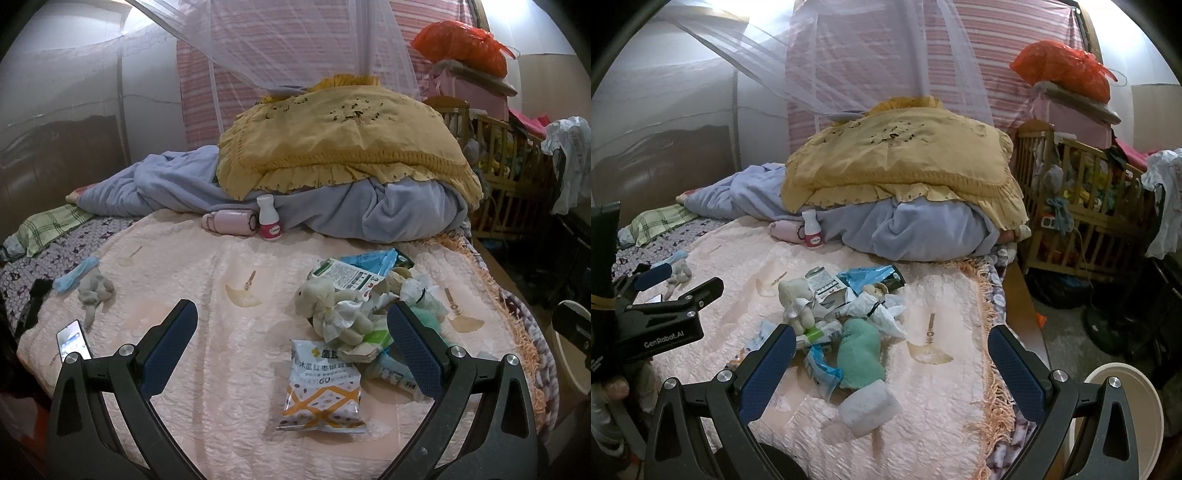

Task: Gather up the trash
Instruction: 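Move both grippers toward the pile of trash on the quilt, then grasp the white-orange snack bag with the left gripper while the right grasps a white crumpled lump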

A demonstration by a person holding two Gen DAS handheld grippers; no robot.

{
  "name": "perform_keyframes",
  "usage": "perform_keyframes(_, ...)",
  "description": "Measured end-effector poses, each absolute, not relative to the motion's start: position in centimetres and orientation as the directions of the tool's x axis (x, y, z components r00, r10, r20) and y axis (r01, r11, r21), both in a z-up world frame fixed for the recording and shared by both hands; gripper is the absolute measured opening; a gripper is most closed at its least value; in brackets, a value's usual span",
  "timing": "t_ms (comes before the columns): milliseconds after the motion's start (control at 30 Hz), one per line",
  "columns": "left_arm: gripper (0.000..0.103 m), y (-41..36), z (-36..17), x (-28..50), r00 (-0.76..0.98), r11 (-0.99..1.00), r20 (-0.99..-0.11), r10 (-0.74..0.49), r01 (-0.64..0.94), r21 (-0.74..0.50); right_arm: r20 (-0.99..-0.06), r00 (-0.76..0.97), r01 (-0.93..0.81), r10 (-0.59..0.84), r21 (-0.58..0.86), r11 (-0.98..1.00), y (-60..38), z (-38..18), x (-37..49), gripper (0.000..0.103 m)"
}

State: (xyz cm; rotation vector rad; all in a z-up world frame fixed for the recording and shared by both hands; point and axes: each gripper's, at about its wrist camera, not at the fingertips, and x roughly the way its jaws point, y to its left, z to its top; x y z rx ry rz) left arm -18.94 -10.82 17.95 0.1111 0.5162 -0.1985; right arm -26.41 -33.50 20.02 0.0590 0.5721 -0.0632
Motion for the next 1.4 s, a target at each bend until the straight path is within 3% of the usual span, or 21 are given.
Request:
perform_keyframes(467, 0.102, -9.0, 17.2, -18.2, 0.835, 0.976, -0.527, -0.160, 0.215, 0.044, -0.591, 0.806, 0.053, -0.041, 0.003, 0.999, -35.0, 18.6, -26.8, 0.103)
perform_keyframes(700, 0.102, -7.0, 13.9, -17.3, 0.752, 0.969, -0.635, -0.178, 0.247, 0.020, -0.732, 0.680, 0.001, 0.033, 0.046, 0.999, -36.5, 13.4, -26.2, 0.102)
perform_keyframes(800, 0.102, -6.8, 12.3, -17.1, 0.706, 0.960, -0.679, -0.200, 0.279, 0.008, -0.772, 0.626, -0.040, 0.114, 0.114, 0.993, -36.3, 11.3, -25.6, 0.095)
perform_keyframes(1167, 0.102, -7.9, 7.1, -13.6, 0.522, 0.941, -0.805, -0.282, 0.314, -0.126, -0.823, 0.512, -0.067, 0.246, 0.247, 0.967, -35.0, 8.1, -20.7, 0.094)
perform_keyframes(1200, 0.102, -8.1, 6.5, -13.0, 0.500, 0.938, -0.815, -0.293, 0.316, -0.143, -0.830, 0.491, -0.069, 0.264, 0.265, 0.962, -35.0, 7.7, -20.2, 0.089)
perform_keyframes(1267, 0.102, -8.6, 5.3, -12.0, 0.457, 0.932, -0.834, -0.308, 0.323, -0.166, -0.835, 0.457, -0.076, 0.308, 0.308, 0.948, -35.0, 7.0, -19.4, 0.054)
perform_keyframes(1300, 0.099, -8.8, 4.9, -11.6, 0.441, 0.928, -0.840, -0.316, 0.329, -0.176, -0.836, 0.445, -0.072, 0.321, 0.324, 0.943, -35.1, 6.6, -19.1, 0.054)
perform_keyframes(1367, 0.072, -9.3, 4.1, -11.0, 0.404, 0.915, -0.846, -0.347, 0.342, -0.213, -0.829, 0.449, -0.074, 0.333, 0.337, 0.939, -35.4, 6.5, -19.0, 0.050)
perform_keyframes(1400, 0.050, -9.3, 3.8, -10.7, 0.371, 0.899, -0.843, -0.390, 0.350, -0.262, -0.822, 0.456, -0.074, 0.341, 0.346, 0.935, -35.6, 6.7, -19.3, 0.049)
